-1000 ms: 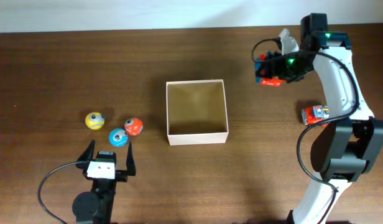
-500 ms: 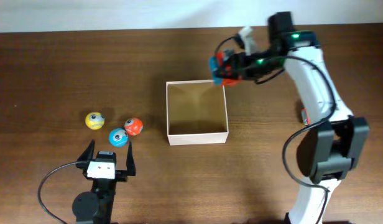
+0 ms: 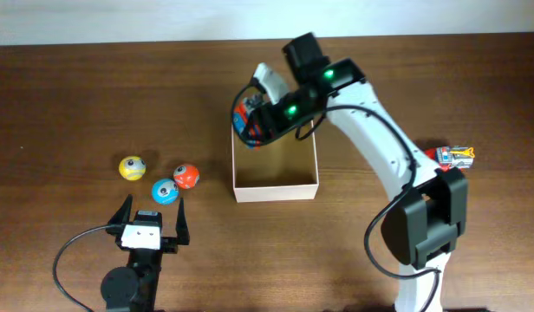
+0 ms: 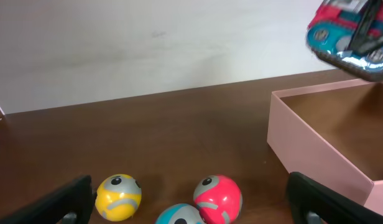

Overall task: Pack container
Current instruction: 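Lift the fire truck and carry it left over the pink box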

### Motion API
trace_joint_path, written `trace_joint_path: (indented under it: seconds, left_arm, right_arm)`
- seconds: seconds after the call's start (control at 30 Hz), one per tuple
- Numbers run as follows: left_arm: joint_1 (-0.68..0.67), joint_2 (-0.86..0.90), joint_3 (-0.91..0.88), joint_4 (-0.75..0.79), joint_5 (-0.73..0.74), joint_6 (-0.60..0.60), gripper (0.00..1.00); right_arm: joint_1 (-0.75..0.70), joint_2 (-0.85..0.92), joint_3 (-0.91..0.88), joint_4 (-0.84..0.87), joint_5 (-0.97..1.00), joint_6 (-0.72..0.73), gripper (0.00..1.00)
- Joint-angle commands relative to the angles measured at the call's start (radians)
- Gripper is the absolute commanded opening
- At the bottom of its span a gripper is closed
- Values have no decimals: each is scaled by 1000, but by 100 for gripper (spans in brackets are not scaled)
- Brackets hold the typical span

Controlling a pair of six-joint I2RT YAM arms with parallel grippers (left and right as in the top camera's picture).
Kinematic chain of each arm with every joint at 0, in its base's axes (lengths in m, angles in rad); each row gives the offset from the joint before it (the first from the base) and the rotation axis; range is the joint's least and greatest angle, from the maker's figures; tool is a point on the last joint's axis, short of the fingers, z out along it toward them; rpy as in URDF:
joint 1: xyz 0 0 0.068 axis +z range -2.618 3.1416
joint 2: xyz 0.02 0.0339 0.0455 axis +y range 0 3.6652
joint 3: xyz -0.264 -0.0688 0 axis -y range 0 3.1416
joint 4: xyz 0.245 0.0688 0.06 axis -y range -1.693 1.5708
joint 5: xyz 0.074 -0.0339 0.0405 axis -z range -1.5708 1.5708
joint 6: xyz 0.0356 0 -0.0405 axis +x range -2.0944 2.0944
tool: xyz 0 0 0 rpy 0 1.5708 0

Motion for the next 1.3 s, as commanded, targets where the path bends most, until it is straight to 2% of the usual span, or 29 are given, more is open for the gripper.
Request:
trace_joint_path:
  seconds: [0.0,0.17,0.5,1.07,1.27]
  left_arm:
    - [2,-7,-6,-1,-7,16,99]
    - [2,-7,-6,-1,-6,16,99]
    - [2,-7,-6,-1,-6,16,99]
    - [2,-7,-6,-1,-7,16,99]
    - [2,-7,-6,-1,-6,16,99]
  right_arm:
    - [55,0,24,4,268,109,68]
    - [105,0,0,43,474,262,68]
    - [142,34,-100,177,557,451,68]
    - [201,74,-120,190,560,481,68]
    - [201,75,-122,182,591,540,68]
